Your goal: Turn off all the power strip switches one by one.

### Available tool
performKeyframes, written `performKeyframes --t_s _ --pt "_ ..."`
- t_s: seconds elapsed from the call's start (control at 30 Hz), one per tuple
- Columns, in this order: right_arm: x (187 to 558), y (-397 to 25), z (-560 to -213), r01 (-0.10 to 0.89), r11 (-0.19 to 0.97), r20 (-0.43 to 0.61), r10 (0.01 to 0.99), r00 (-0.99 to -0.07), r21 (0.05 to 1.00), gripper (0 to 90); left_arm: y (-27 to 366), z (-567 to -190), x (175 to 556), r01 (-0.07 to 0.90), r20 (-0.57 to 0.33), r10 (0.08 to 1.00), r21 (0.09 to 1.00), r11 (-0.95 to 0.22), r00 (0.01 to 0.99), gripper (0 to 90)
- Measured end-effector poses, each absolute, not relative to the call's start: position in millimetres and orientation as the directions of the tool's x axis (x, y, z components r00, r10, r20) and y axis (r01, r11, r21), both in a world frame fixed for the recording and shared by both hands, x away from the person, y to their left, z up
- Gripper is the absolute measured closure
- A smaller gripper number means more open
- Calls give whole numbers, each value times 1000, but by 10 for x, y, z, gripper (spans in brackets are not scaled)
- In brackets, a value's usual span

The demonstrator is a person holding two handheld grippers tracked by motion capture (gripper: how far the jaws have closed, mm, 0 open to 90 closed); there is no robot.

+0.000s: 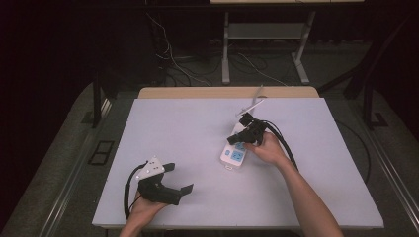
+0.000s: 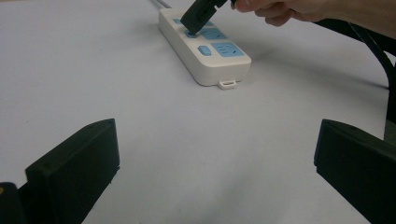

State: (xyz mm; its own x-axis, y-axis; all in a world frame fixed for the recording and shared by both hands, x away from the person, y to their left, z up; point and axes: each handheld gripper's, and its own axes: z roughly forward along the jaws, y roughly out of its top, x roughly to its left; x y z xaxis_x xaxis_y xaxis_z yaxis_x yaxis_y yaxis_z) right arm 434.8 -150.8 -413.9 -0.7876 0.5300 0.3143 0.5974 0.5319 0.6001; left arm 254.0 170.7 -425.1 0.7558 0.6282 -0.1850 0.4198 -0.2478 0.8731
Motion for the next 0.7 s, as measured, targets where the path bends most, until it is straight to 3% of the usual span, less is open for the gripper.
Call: performKeyframes --t_s 0.7 --pt "4538 -1750 -3879 612 492 298 573 -763 620 900 1716 -4249 2540 419 -183 630 874 -247 754 0"
